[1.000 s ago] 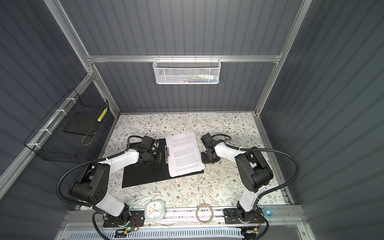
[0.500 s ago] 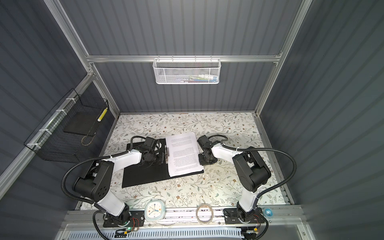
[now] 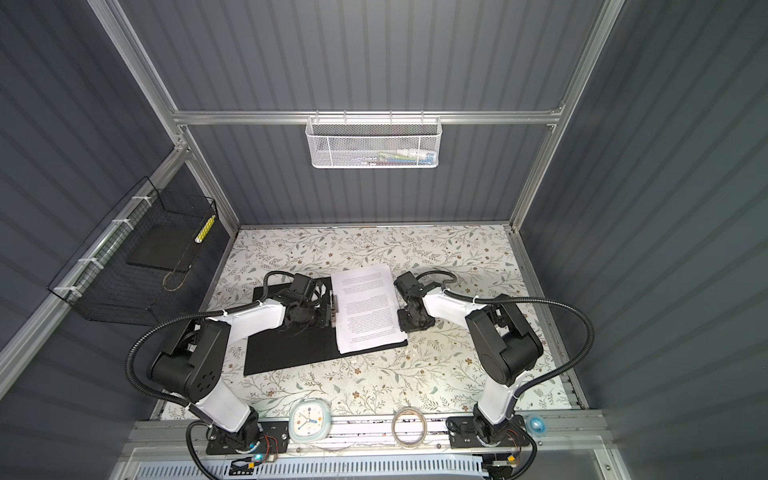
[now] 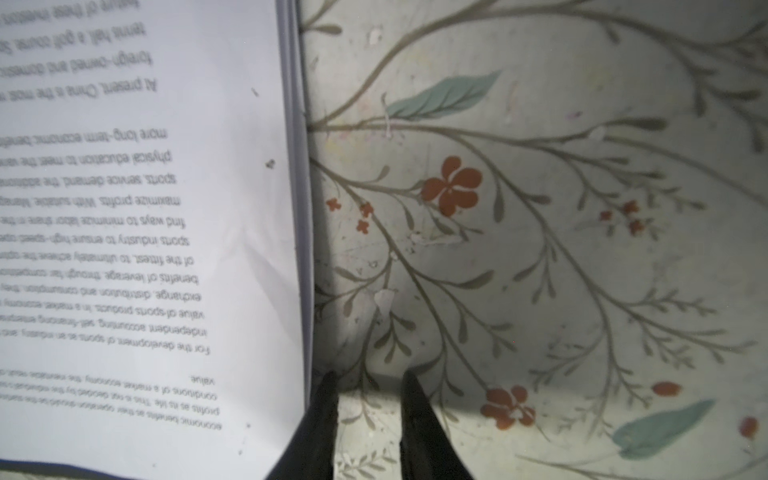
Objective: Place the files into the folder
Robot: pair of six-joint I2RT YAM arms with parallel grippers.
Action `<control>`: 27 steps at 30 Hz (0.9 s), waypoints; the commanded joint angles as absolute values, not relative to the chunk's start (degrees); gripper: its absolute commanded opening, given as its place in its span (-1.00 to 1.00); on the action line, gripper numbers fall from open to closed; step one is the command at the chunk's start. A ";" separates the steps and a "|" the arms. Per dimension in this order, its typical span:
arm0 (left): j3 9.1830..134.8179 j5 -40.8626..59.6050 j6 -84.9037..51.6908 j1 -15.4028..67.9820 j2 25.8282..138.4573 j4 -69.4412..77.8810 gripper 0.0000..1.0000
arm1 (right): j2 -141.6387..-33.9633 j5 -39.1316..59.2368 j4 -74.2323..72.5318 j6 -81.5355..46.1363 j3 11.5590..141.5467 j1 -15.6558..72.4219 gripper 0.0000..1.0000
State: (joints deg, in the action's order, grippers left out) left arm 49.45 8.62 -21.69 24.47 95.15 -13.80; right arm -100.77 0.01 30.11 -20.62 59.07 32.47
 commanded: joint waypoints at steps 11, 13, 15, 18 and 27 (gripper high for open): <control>47.69 8.31 -21.52 25.13 96.50 -12.79 -1.00 | -96.81 0.25 29.88 -21.87 56.08 33.37 -0.34; 46.86 7.32 -21.19 25.14 96.84 -12.12 -1.00 | -97.02 0.16 30.22 -22.32 56.01 33.41 -0.35; 46.73 7.07 -20.44 25.14 97.29 -12.09 -1.00 | -96.61 -0.71 30.56 -22.78 55.44 33.50 -0.34; 47.12 5.48 -19.96 25.09 97.26 -13.26 -1.00 | -94.29 -3.90 31.25 -22.88 54.13 33.33 -0.30; 46.93 1.88 -22.02 25.13 94.04 -13.39 -1.00 | -76.42 4.27 15.38 -21.51 43.38 26.08 0.21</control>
